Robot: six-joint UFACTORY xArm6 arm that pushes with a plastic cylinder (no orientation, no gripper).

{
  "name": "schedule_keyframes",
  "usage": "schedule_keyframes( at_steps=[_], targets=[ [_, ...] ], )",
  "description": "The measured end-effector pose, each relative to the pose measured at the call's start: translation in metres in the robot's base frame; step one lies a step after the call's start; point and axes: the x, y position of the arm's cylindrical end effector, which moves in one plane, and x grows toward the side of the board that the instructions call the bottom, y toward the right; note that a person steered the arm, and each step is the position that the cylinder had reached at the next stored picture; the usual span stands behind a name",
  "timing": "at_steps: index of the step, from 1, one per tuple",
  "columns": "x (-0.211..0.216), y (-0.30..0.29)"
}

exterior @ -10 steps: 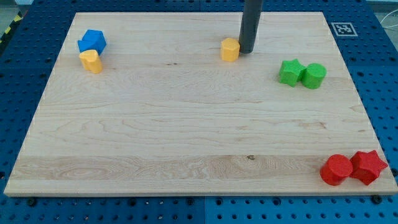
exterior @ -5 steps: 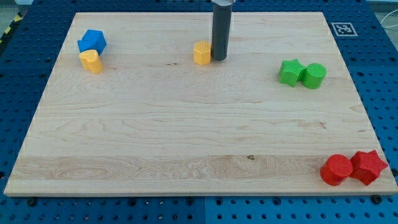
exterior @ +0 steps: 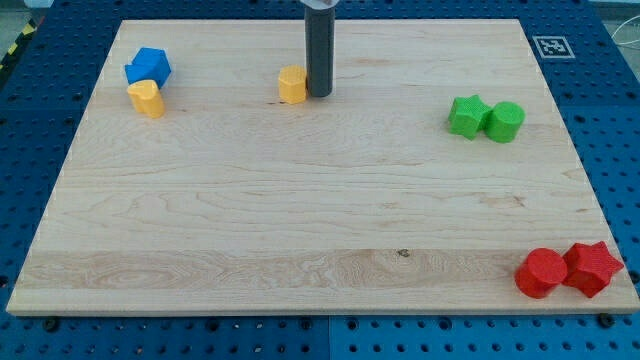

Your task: Slide the yellow hexagon to the blue triangle

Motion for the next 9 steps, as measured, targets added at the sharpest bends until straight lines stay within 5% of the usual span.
schedule_keyframes(
  at_steps=[9],
  targets=[
    [0.000,-0.099]
  ],
)
